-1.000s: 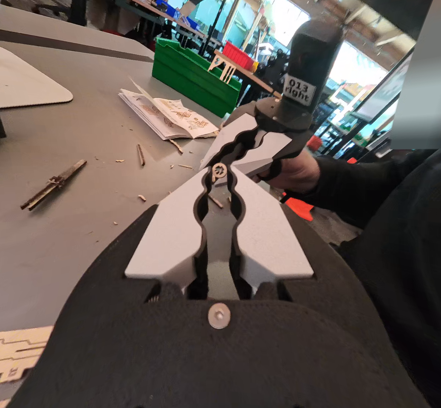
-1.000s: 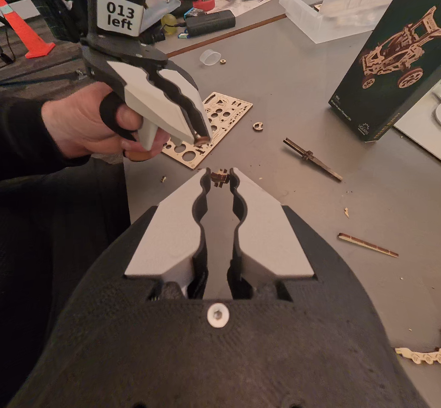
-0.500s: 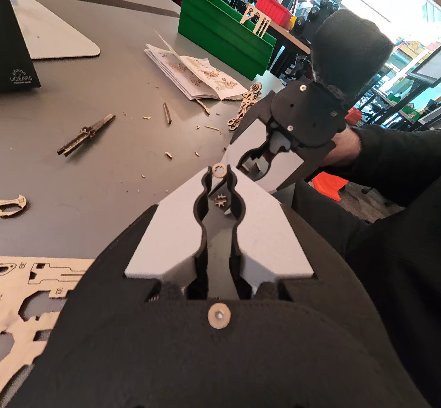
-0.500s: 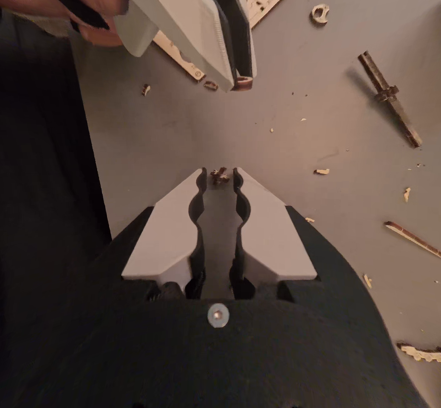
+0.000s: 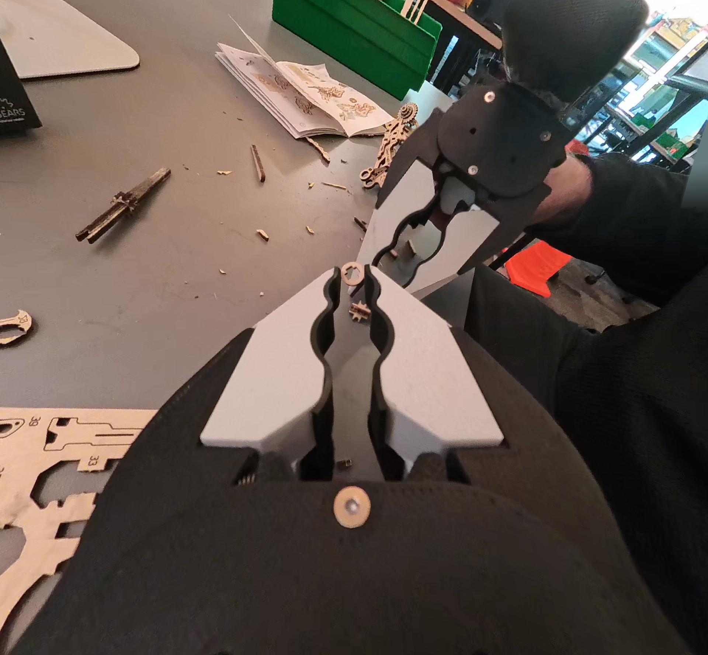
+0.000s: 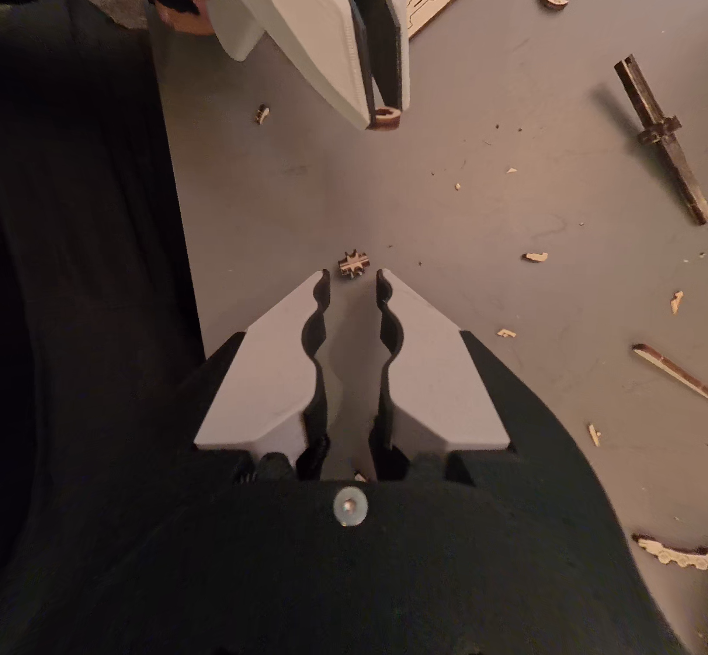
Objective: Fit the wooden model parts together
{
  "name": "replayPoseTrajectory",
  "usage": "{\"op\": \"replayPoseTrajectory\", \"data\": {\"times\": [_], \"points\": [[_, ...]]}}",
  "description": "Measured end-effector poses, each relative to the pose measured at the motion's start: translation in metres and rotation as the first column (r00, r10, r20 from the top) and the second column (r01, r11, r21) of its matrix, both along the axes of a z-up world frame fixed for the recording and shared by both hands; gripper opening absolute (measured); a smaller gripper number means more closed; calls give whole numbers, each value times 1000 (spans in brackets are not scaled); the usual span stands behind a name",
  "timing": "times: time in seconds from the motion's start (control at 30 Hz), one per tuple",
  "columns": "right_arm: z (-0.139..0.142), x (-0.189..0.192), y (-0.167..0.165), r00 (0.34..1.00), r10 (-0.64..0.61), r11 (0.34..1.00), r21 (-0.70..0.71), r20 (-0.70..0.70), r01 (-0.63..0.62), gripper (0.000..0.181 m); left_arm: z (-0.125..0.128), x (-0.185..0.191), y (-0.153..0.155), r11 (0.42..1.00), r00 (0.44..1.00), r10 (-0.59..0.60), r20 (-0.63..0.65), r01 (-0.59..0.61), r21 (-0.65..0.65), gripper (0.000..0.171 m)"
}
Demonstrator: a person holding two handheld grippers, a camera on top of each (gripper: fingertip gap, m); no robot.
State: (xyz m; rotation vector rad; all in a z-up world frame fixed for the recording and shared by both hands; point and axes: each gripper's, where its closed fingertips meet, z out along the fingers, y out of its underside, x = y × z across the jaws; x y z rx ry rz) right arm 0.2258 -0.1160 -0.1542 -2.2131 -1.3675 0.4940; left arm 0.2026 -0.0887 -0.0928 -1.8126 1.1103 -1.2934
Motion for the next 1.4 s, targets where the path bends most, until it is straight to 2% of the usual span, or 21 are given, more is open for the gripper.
{"op": "replayPoseTrajectory", "data": {"times": [0.17,0.47,0.6,0.7,0.83,1.03,1.17,1.3,1.4], "points": [[-4,-4,1,1000,7,1000,7,6,-7,10,0,0,-1,1000,1000,-2,1,2,-1,10],[5,-5,5,999,-7,999,33,-45,8,9,4,-1,1,1000,1000,10,10,-10,11,10],[31,-8,11,976,-46,998,38,-212,55,10,18,-2,4,1000,998,24,64,-24,10,10],[64,-10,17,914,-76,995,29,-399,95,9,33,-1,4,1000,989,26,146,-25,-9,10],[90,-6,21,843,-98,992,15,-528,124,10,51,0,4,999,970,26,243,-18,-39,10],[113,-8,19,784,-75,993,27,-617,117,10,68,7,0,990,929,11,369,41,-135,9],[126,-7,18,773,-45,989,81,-633,124,9,75,12,-3,971,898,-12,441,115,-208,9],[135,-6,20,760,-45,982,109,-648,151,9,84,15,-4,949,850,4,528,163,-269,9],[142,-7,21,751,-42,978,127,-659,165,9,94,15,-3,919,785,37,619,217,-330,9]]}}
